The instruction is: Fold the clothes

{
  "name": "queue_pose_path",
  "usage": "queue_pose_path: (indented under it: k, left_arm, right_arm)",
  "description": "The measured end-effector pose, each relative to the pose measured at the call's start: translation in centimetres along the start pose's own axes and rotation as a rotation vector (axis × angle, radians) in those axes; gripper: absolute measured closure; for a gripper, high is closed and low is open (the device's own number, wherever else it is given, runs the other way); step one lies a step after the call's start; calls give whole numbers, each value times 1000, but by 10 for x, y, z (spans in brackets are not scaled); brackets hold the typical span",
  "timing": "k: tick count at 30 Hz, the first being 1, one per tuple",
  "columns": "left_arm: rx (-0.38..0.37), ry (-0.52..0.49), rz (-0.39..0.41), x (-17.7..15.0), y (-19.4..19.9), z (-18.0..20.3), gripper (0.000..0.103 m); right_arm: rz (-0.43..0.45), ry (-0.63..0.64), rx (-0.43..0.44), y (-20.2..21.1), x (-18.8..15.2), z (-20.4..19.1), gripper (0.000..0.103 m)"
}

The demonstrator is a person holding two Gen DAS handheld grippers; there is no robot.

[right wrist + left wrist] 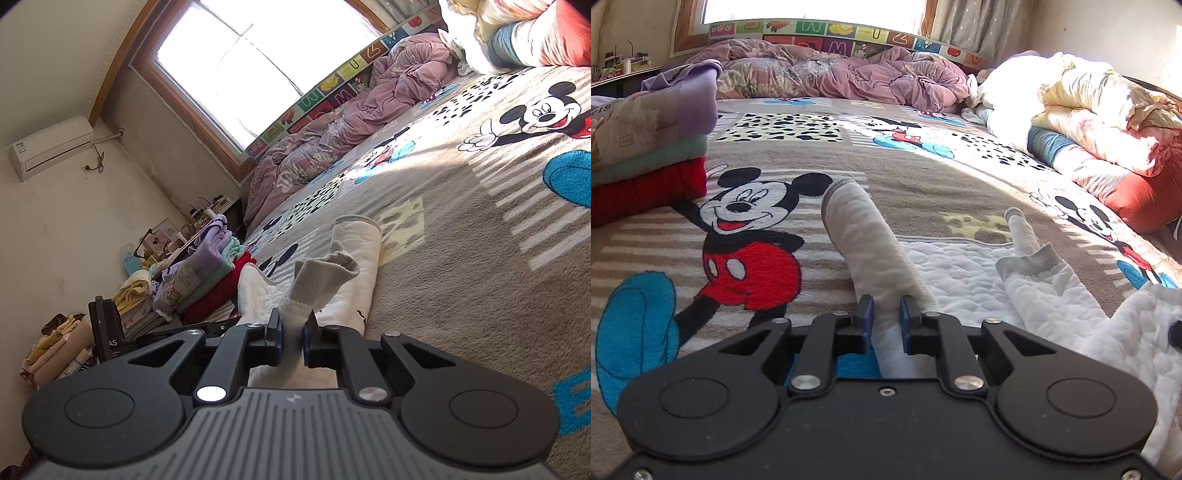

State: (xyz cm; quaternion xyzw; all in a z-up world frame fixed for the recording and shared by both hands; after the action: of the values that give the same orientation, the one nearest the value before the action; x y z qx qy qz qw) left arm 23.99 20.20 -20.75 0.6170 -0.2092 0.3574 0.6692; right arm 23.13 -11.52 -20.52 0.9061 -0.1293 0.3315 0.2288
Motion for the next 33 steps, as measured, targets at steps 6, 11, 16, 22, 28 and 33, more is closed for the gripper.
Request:
queue_pose_path:
  k: [6, 11, 16, 22, 28, 33]
  left_arm:
    - [-68, -25, -6, 22, -20, -9, 91]
    - [-122, -37, 1, 40, -30, -14, 91]
    - [-144, -76, -64, 39, -54, -10, 91]
    - [-78, -146, -85, 30, -63, 1, 91]
    - [-8, -203, -45, 22, -65, 10, 91]
    - [-3, -164, -10, 26, -44, 13, 91]
  right_arm:
    - [-16, 9, 11, 0, 0, 0, 91]
    - [-28, 29, 17, 4, -2, -1, 91]
    - [-25, 23, 23, 10, -1, 2, 91]
    - [-38, 16, 57, 13, -4, 1, 91]
    - [-62, -9, 16, 1, -8, 9, 91]
    - [-63, 9, -33, -5, -12, 9, 91]
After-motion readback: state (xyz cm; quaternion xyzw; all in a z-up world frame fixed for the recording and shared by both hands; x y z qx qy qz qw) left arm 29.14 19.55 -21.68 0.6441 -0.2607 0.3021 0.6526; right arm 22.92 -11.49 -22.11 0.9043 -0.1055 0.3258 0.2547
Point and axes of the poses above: each gripper's, at about its wrist camera, not at the fingertips, and y roughly against the way its jaws point, z to its right, x to its top, the point moved 4 cm from there along -y, roughly the way its jaws point, and after that the axes turned 8 degrees about -z, right-handed, at the moved point
